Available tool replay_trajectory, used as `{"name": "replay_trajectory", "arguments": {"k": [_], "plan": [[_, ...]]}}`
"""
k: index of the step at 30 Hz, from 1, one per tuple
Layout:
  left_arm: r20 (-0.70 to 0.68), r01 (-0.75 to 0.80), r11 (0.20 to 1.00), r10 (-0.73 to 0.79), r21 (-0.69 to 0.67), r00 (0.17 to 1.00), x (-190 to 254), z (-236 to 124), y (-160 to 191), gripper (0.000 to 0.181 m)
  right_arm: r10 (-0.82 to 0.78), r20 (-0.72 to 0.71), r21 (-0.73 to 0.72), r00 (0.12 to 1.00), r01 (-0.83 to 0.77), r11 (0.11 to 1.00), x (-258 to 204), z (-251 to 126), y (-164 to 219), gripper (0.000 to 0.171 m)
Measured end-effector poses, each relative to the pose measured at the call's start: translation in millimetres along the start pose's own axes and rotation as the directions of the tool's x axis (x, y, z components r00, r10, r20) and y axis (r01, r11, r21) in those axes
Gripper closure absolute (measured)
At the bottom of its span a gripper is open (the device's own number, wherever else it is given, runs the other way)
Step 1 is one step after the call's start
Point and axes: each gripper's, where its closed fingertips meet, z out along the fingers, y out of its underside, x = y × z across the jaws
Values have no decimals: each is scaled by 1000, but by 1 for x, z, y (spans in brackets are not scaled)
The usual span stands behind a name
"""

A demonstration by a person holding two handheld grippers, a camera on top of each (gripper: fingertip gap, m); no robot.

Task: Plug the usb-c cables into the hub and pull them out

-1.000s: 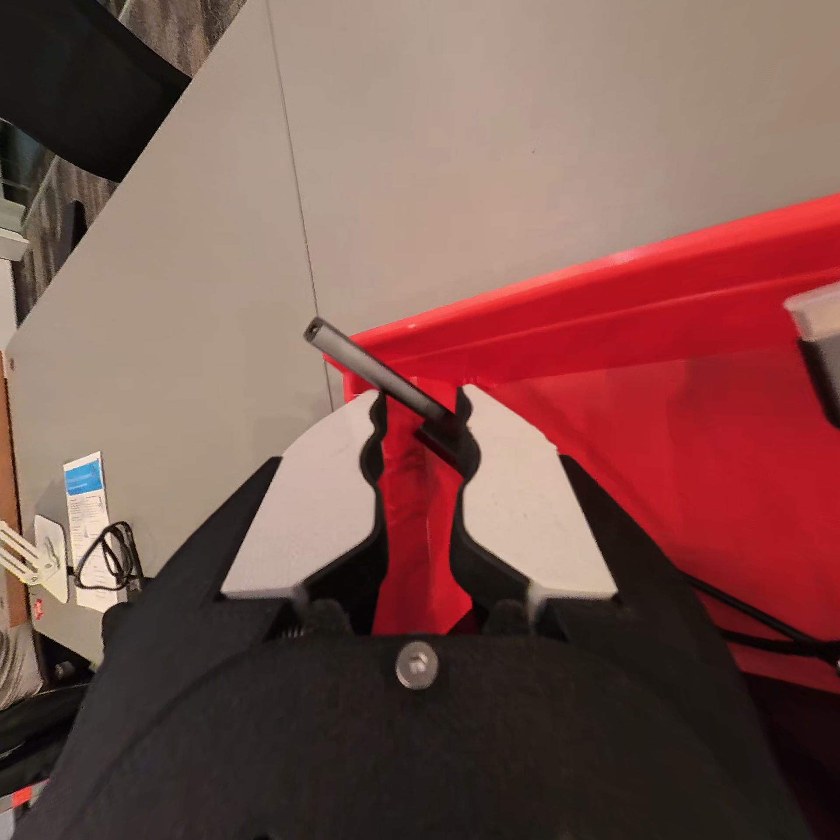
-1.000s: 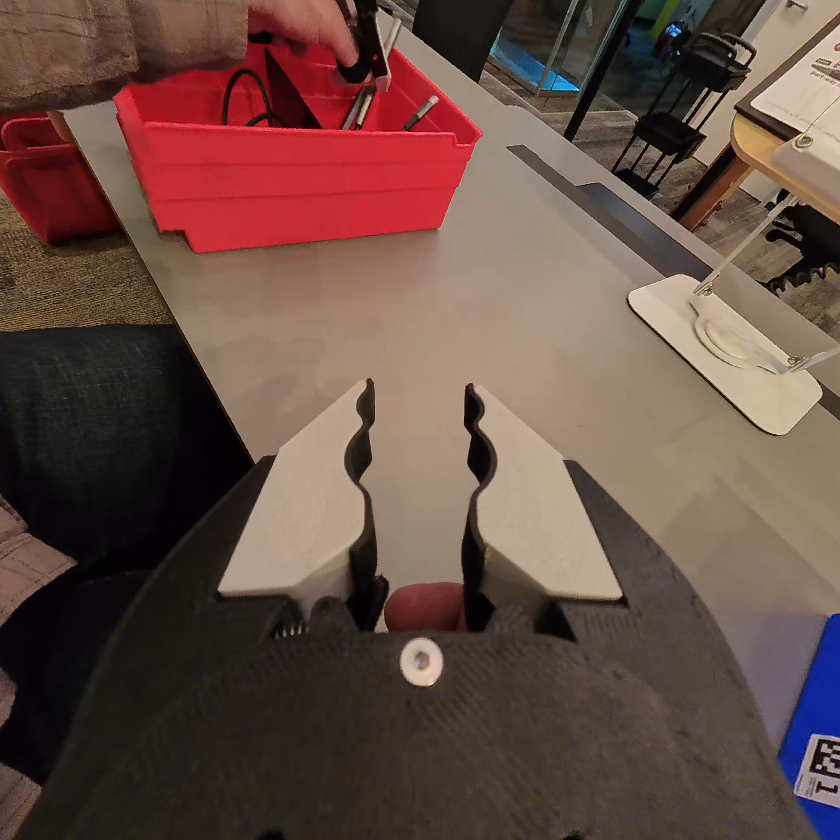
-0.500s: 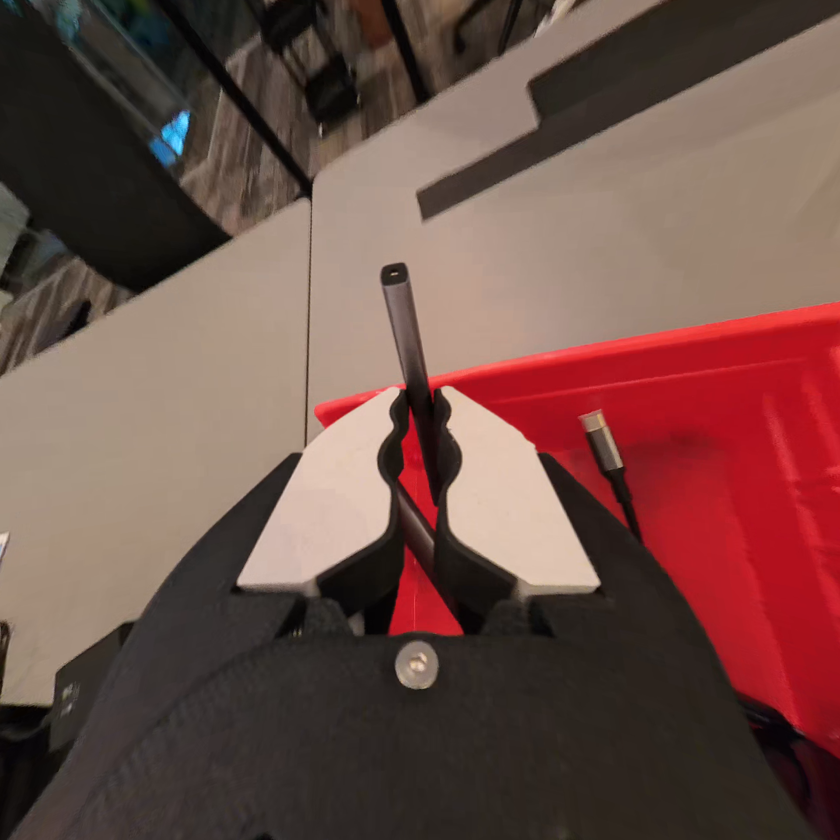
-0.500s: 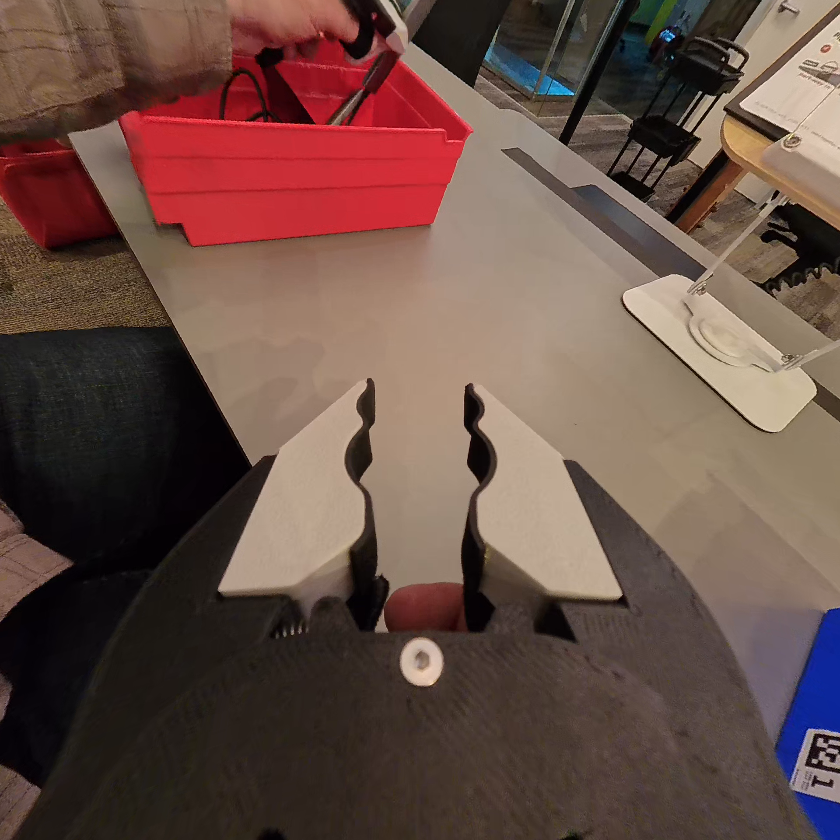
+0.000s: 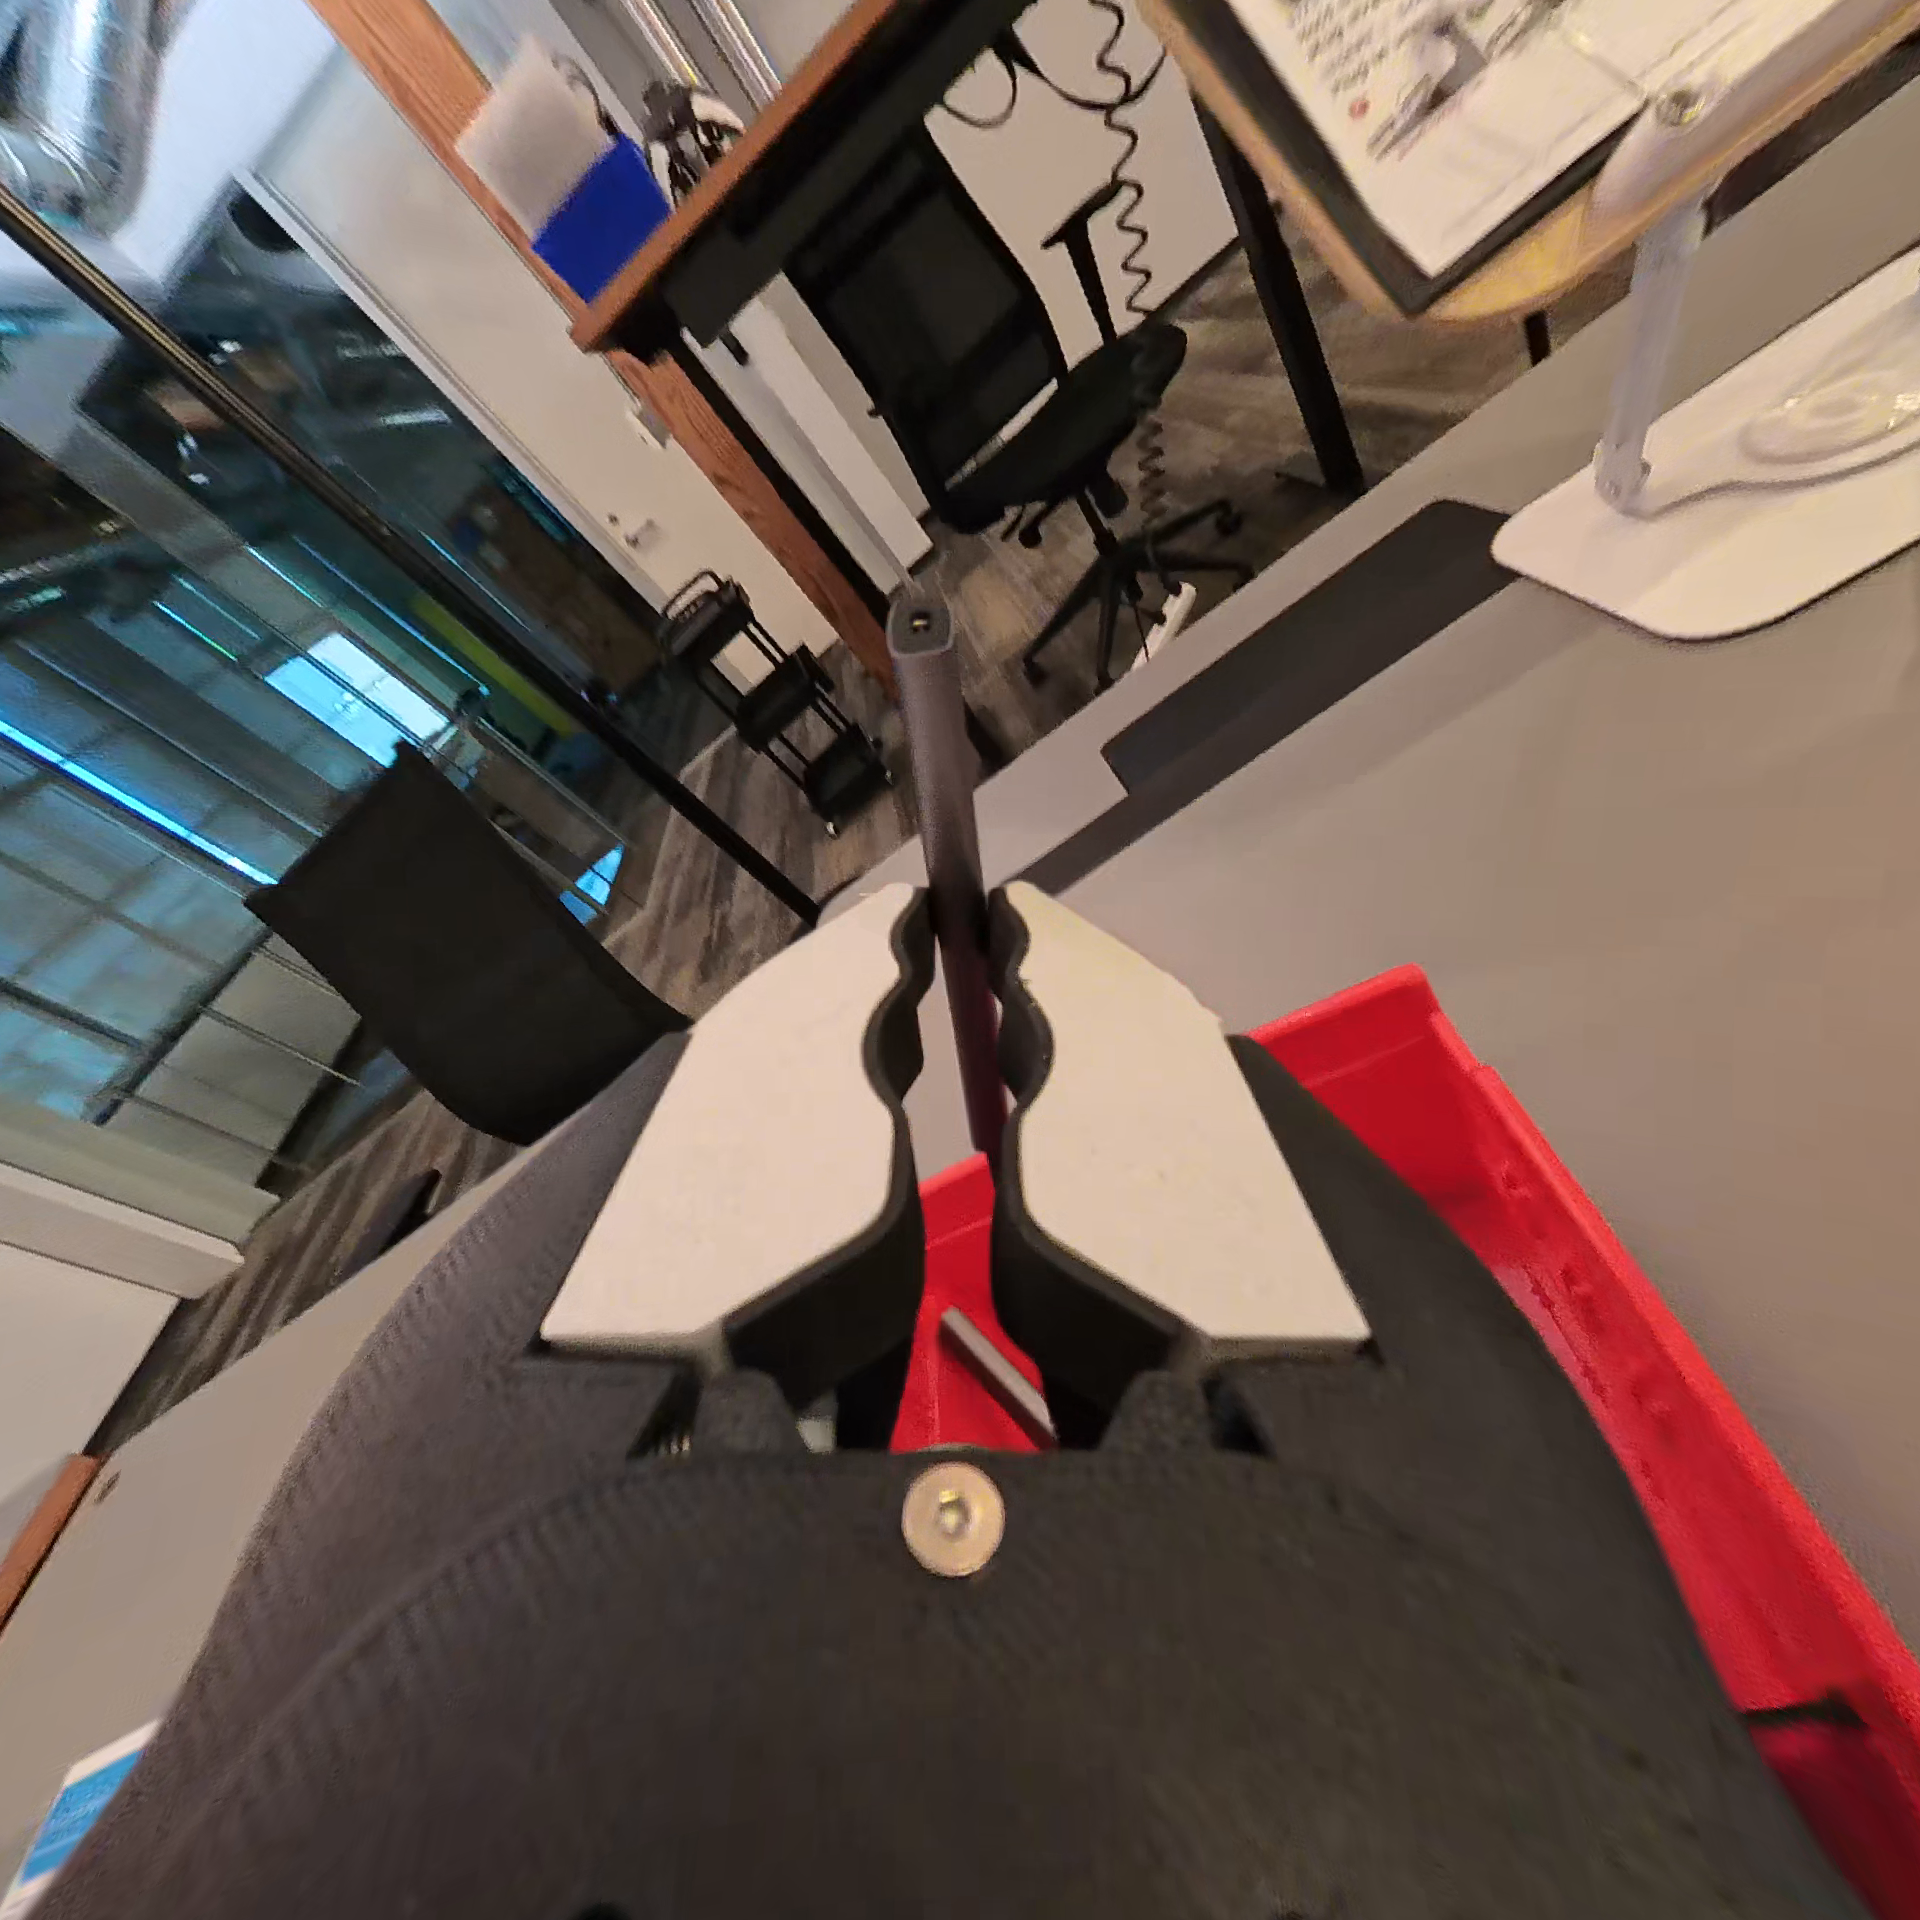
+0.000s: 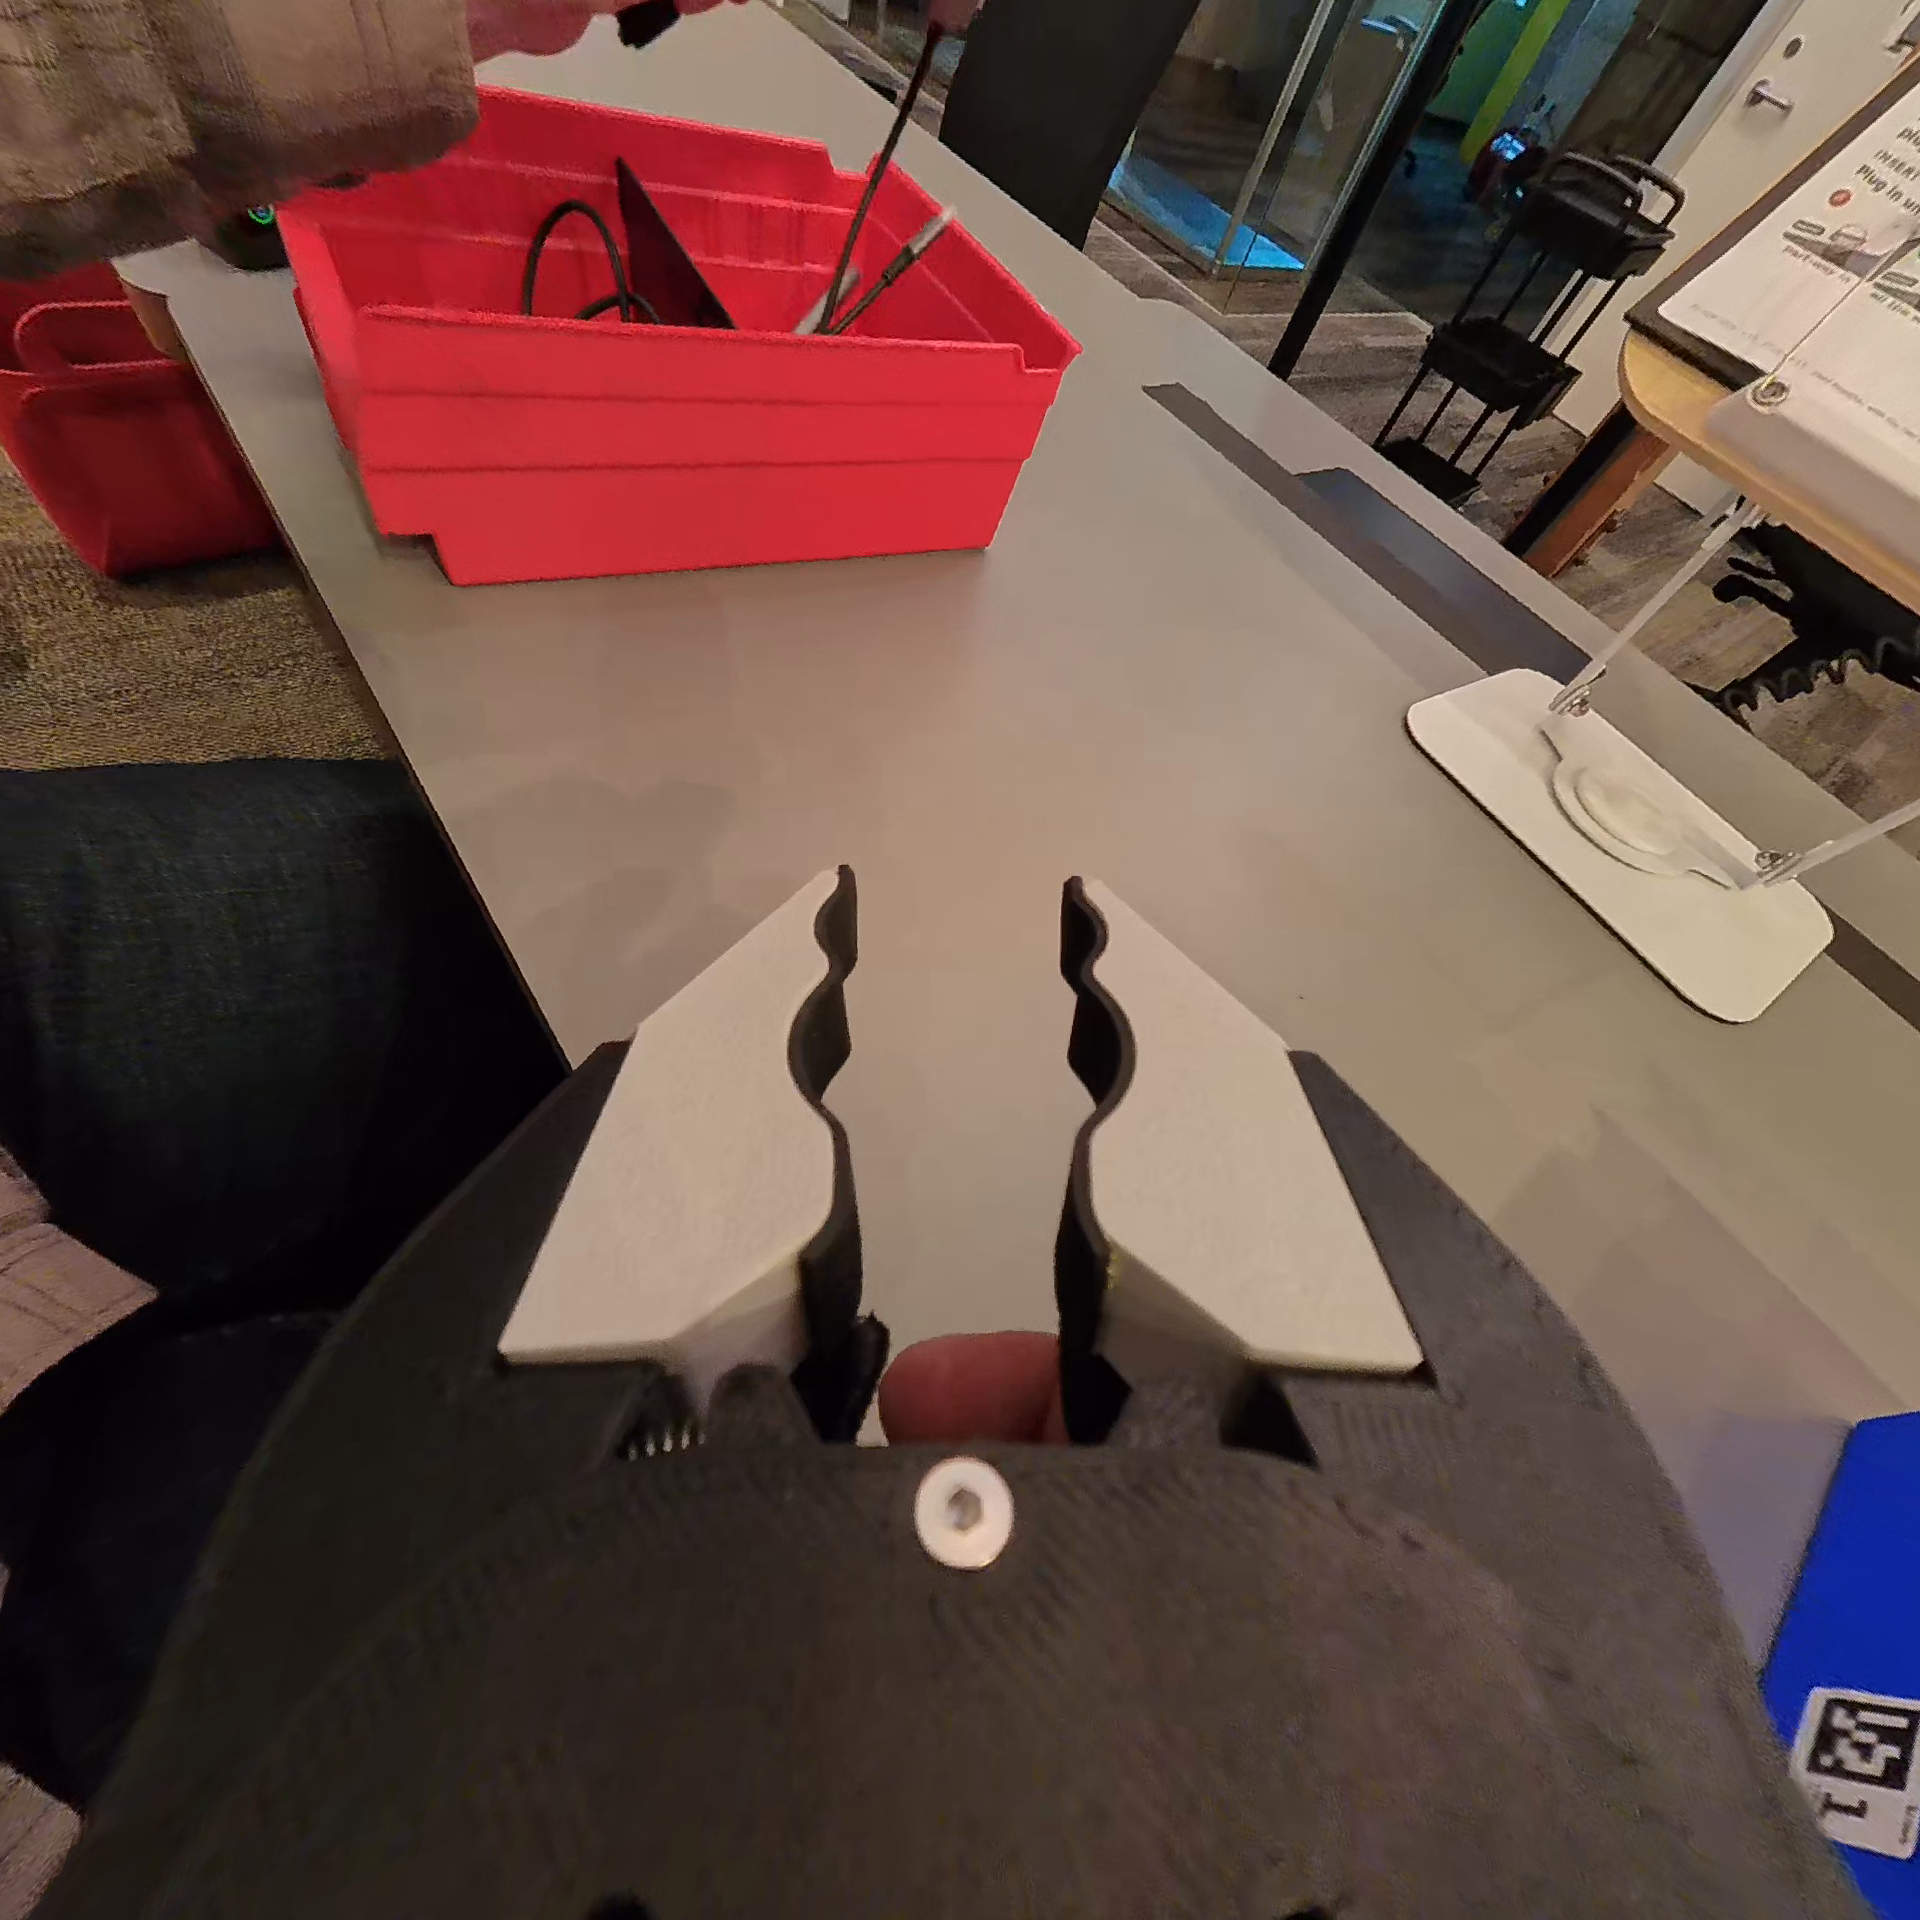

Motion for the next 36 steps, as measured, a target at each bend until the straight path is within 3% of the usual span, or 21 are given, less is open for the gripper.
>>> {"name": "replay_trajectory", "arguments": {"k": [8,14,23,28,32,36], "plan": [[20,32,991,-35,131,999,-14,-23,-55,172,-17,-10,11,1000,17,1000,0,-3,-5,134],[24,47,989,-51,140,998,-21,-27,-68,172,-25,-11,19,1000,26,999,0,-5,-8,134],[-85,-192,981,190,-19,978,14,0,-24,172,-33,-15,29,999,33,999,0,-8,-10,134],[-78,-284,951,276,-119,958,11,16,7,172,-32,-17,30,999,32,999,1,-8,-10,134],[-13,-263,946,265,-190,964,-8,28,36,172,-36,-16,31,999,37,999,0,-8,-10,134],[83,-203,966,218,-157,972,-34,21,27,172,-35,-21,28,999,36,999,2,-8,-9,134]]}}
